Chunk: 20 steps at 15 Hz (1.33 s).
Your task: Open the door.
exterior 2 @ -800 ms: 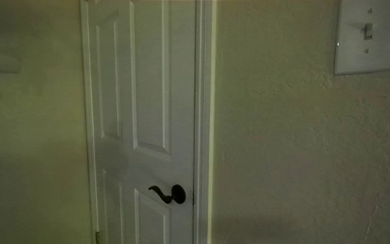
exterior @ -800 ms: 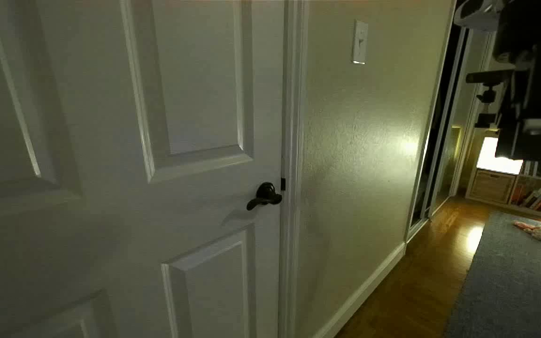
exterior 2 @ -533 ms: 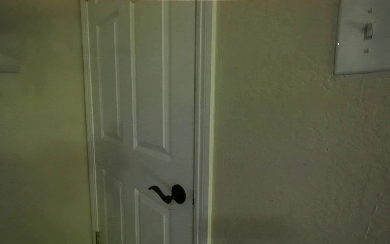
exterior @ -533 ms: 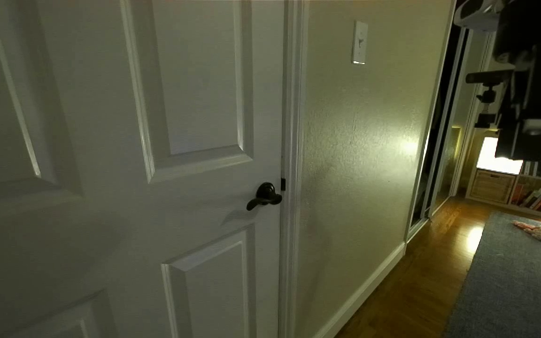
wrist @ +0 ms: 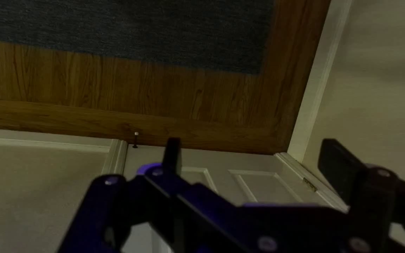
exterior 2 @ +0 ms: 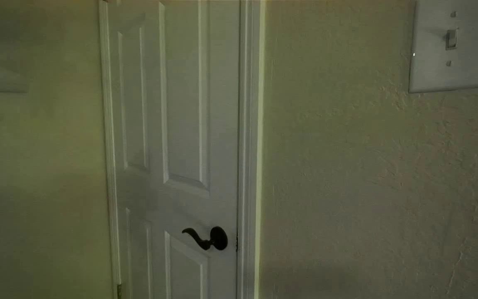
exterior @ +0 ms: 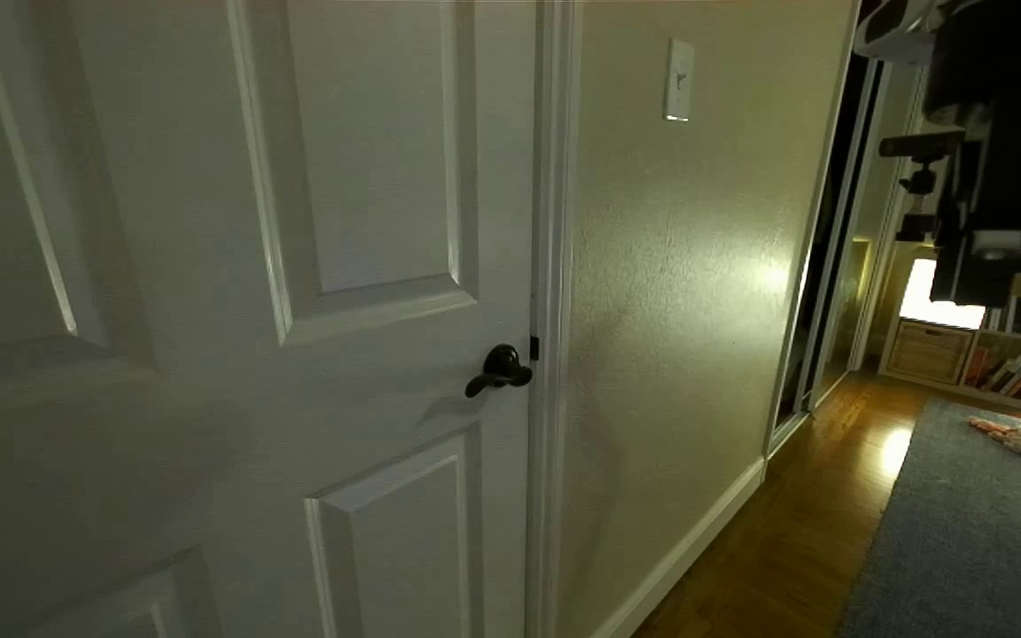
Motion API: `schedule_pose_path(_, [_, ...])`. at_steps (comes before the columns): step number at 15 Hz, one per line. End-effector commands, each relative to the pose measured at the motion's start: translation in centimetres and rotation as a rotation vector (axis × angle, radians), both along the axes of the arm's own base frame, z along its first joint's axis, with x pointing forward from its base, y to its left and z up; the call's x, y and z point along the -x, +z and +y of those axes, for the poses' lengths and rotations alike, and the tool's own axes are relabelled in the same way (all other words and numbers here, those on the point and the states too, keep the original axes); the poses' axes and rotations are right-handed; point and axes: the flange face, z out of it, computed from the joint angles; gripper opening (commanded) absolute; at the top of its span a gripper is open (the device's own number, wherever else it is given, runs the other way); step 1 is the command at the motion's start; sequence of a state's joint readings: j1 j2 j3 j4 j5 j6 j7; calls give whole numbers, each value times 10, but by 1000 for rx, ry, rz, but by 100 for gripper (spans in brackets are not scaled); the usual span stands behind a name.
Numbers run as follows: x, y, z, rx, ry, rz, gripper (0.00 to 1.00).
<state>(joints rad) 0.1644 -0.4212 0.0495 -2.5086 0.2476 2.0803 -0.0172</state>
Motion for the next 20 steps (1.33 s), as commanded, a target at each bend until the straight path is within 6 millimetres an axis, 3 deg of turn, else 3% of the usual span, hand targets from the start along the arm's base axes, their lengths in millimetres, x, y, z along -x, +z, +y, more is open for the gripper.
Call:
schedule_pose_path(1, [-29, -17, -7, -1, -115, -8, 100])
schedule_pose_path(6, [-97, -49, -14, 0, -348, -16, 100])
schedule_pose_path(14, [-216, -81, 2, -50, -601, -95, 100])
schedule_pose_path(16, [-234, -84, 4, -56, -624, -115, 100])
schedule_pose_path(17, [-216, -83, 0, -49, -581, -95, 100])
schedule_pose_path(20, [-234, -88, 2, -58, -596, -100, 100])
